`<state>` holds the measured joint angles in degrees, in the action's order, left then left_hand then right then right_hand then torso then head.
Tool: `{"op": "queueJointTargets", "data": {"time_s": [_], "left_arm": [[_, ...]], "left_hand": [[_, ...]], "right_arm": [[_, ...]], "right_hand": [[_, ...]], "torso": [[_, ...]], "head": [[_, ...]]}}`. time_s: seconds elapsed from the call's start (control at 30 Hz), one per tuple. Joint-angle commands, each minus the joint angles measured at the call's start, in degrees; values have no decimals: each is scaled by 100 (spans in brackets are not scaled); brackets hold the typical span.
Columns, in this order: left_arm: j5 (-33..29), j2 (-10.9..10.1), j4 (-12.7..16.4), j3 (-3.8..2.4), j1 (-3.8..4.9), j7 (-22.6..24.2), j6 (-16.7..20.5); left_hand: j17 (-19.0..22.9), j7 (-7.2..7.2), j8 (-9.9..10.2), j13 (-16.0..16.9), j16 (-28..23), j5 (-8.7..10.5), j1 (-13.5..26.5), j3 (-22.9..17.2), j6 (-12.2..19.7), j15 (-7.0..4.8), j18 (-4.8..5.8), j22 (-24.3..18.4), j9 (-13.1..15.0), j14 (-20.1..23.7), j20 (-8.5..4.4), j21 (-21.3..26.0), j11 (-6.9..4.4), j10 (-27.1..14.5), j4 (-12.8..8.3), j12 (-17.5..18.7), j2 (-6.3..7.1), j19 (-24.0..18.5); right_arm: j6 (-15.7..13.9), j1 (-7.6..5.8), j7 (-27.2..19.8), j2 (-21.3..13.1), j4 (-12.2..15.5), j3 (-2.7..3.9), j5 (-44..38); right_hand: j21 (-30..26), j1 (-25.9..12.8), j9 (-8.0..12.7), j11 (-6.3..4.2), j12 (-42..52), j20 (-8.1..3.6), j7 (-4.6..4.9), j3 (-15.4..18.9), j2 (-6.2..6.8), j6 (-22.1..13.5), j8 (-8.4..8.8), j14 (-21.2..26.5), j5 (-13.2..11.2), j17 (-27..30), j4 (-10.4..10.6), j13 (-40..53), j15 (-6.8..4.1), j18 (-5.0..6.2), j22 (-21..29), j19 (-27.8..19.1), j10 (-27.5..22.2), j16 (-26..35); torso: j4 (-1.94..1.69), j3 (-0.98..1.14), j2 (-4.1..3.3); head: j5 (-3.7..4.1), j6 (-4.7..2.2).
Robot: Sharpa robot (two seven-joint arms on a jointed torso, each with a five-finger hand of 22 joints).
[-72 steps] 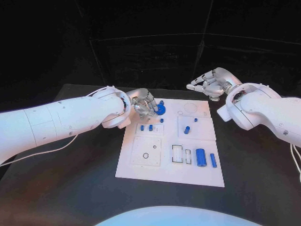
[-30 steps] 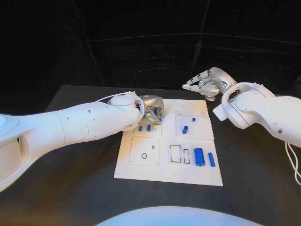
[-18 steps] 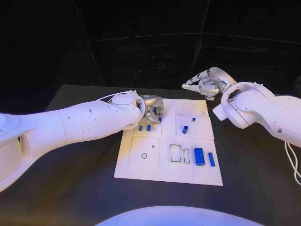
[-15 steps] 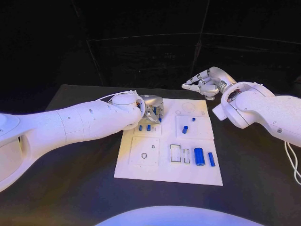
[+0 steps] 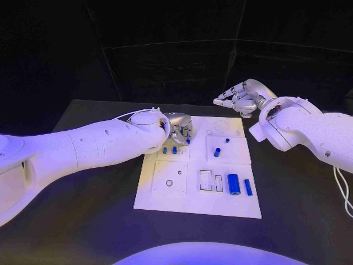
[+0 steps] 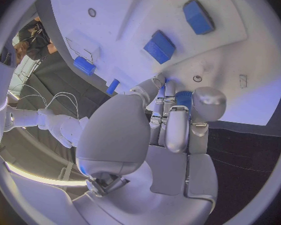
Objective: Assemble the parts on the task board
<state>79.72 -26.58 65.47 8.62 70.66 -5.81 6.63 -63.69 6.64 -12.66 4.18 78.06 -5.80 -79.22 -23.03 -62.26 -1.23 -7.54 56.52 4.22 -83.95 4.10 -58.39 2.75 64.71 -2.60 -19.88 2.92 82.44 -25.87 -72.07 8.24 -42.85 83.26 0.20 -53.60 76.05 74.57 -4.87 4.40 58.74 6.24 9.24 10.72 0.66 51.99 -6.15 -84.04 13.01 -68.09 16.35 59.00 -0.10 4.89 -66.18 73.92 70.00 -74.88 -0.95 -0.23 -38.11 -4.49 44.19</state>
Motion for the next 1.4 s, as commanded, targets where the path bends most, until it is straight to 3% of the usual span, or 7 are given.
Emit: {"op": "queueJointTargets", "data": {"time_s": [0.03, 0.3, 0.57, 0.7, 0.9, 1.03, 1.4], "left_arm": [[-60, -38, 20, 12, -20, 163, 211], [-274, -216, 196, -25, -19, 355, 559], [-575, -606, 623, -252, 14, 425, 456], [-632, -814, 763, -298, 46, 362, 385], [-696, -1054, 862, -319, 64, 203, 174], [-708, -1137, 843, -321, 67, 110, 49], [-714, -1088, 661, -314, 47, 40, -290]], "left_hand": [[9, 10, -8, -7, 17, 46, 50, -24, -38, -55, 67, 30, 9, -112, -18, -36, 16, 38, 7, 29, 5, 22], [21, 15, 1, -8, 15, 49, 62, -38, -44, -57, 81, 101, 8, -115, -22, -102, 15, 49, 0, 45, 16, 38], [32, 21, 13, -12, 13, 44, 65, -59, -45, -57, 80, 101, 5, -117, -25, -102, 19, 51, -14, 67, 27, 39], [44, 22, 16, -13, 8, 43, 67, -62, -45, -57, 80, 100, 5, -116, -25, -100, 20, 51, -17, 71, 31, 39], [52, 21, 18, -13, 6, 44, 73, -65, -48, -56, 81, 109, 5, -115, -25, -108, 20, 55, -21, 77, 39, 40], [52, 21, 18, -13, 6, 44, 73, -65, -48, -56, 81, 109, 5, -115, -25, -108, 20, 55, -21, 77, 39, 40], [65, 18, 27, -14, 2, 46, 89, -68, -52, -55, 81, 109, 3, -115, -25, -106, 21, 62, -28, 93, 62, 38]], "right_arm": [[22, -11, -58, 2, 7, 4, 5], [27, -11, -61, 5, -8, 4, 7], [40, -11, -59, 14, -65, 4, 32], [49, -10, -56, 26, -91, 3, 35], [60, -9, -52, 36, -114, 2, 37], [65, -8, -49, 36, -119, 1, 37], [72, -8, -49, 39, -114, 1, 37]], "right_hand": [[-24, 9, -5, -9, 18, -1, 5, 28, -63, -28, -30, -150, 19, 6, 10, 6, -3, 53, 10, -33, -16, 28], [-24, 9, -5, -9, 18, -1, 5, 28, -63, -28, -30, -150, 19, 6, 10, 6, -3, 53, 10, -33, -16, 28], [-24, 9, -5, -9, 18, -1, 5, 28, -63, -28, -30, -150, 19, 6, 10, 6, -3, 53, 10, -33, -16, 28], [-24, 9, -5, -9, 18, -1, 5, 28, -63, -28, -30, -150, 19, 6, 10, 6, -3, 53, 10, -33, -16, 28], [-24, 9, -5, -9, 18, -1, 5, 28, -63, -28, -30, -150, 19, 6, 10, 6, -3, 53, 10, -33, -16, 28], [-24, 9, -5, -9, 18, -1, 5, 28, -63, -28, -30, -150, 19, 6, 10, 6, -3, 53, 10, -33, -16, 28], [-24, 9, -5, -9, 18, -1, 5, 28, -63, -28, -30, -150, 19, 6, 10, 6, -3, 53, 10, -33, -16, 28]], "torso": [[0, -4, -1], [-2, -1, 10], [-11, -5, 15], [-24, 3, 21], [-15, -9, 9], [-12, -1, 11], [-1, -2, -1]], "head": [[11, -17], [38, -48], [37, -70], [24, -78], [12, -89], [6, -86], [-3, -80]]}}
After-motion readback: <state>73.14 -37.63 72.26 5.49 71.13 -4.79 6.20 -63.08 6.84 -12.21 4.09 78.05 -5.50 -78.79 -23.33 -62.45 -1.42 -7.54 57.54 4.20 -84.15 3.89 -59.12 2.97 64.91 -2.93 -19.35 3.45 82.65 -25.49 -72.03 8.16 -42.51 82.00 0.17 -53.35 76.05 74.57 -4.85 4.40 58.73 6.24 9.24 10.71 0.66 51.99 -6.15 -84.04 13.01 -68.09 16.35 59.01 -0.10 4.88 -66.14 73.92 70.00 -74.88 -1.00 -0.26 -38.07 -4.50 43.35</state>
